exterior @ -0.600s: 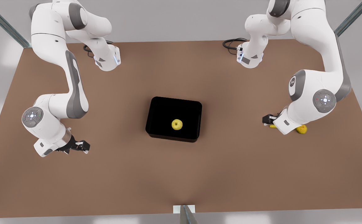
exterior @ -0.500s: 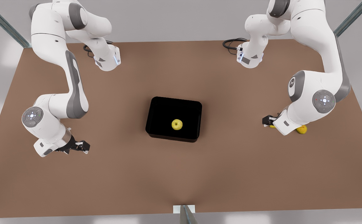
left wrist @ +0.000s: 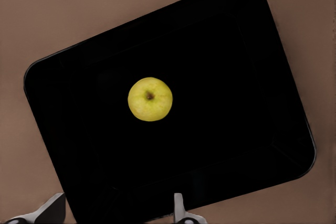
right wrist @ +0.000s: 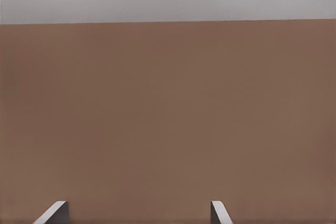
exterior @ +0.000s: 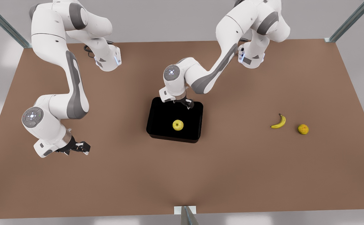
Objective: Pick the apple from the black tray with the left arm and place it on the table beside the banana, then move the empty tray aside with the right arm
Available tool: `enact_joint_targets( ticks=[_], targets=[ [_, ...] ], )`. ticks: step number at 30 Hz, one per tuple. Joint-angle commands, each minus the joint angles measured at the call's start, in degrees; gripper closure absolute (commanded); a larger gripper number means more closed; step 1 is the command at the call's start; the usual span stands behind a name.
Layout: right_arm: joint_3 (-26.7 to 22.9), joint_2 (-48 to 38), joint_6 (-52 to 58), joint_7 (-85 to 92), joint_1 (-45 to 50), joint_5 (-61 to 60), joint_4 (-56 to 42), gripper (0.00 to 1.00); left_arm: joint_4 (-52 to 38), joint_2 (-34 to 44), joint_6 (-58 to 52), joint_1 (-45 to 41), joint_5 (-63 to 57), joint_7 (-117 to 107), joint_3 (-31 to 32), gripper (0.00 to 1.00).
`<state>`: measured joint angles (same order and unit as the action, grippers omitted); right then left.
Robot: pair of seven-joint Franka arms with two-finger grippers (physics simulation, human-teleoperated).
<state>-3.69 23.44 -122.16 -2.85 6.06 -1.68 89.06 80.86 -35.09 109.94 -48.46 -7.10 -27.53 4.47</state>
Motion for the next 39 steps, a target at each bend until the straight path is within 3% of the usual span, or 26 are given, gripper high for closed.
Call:
enact_joint_targets(
  ticks=[1, 9, 27, 39],
  targets=[
    [0.0, -0.1, 0.0, 0.0, 0.0, -0.1, 0.0, 0.0, -1.4, -3.1, 12.3, -1.3, -2.9, -52.8, -0.1, 0.0],
    [0.0, -0.1, 0.0, 0.0, 0.0, -0.1, 0.0, 0.0, -9.6, -9.6, 11.7, 0.5, -2.9, -44.8, -1.9, 0.0],
    [0.0, 0.1, 0.0, 0.0, 0.0, 0.0, 0.0, 0.0, -2.6, -13.9, 21.6, 0.1, -4.7, -37.7, -2.9, 0.0],
    [0.0, 0.2, 0.0, 0.0, 0.0, 0.1, 0.0, 0.0, -2.9, -17.3, 23.6, 0.2, -5.9, -37.7, -3.0, 0.0]
  ],
)
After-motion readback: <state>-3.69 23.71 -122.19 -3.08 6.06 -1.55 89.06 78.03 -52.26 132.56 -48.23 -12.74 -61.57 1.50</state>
